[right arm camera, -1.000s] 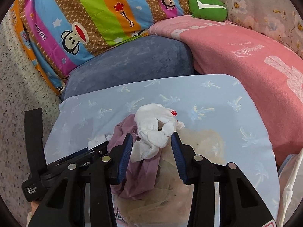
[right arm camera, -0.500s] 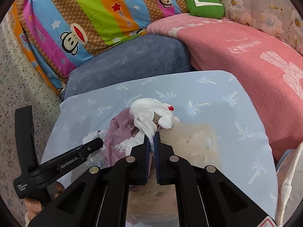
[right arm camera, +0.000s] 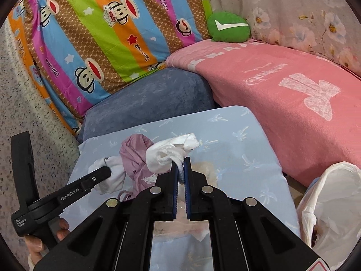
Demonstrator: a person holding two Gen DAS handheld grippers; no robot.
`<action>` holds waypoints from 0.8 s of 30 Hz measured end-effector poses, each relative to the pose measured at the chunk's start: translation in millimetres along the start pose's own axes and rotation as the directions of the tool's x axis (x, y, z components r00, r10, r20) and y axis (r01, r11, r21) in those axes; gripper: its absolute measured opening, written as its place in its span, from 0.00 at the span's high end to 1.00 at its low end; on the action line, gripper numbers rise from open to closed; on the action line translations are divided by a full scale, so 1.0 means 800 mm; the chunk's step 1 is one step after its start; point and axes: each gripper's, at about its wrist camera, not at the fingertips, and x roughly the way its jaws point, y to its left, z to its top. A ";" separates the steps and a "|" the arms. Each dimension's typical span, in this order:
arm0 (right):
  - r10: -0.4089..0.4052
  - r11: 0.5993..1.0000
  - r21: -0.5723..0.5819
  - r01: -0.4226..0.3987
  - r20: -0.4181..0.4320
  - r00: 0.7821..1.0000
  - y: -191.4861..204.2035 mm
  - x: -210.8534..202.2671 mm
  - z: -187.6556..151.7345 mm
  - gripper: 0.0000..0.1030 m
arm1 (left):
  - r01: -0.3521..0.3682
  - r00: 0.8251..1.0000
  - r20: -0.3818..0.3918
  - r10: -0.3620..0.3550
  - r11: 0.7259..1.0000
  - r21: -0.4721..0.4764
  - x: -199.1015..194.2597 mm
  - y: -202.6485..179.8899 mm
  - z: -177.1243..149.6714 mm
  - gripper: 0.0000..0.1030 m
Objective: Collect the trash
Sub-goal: 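Carry sock and gloves to the white bin and open both tools inside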
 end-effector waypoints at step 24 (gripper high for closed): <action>-0.153 0.971 0.199 0.129 0.109 0.982 -0.196 -0.168 -0.050 0.95 | 0.191 0.981 -0.093 -0.172 0.940 0.282 -0.012 -0.229 -0.088 0.69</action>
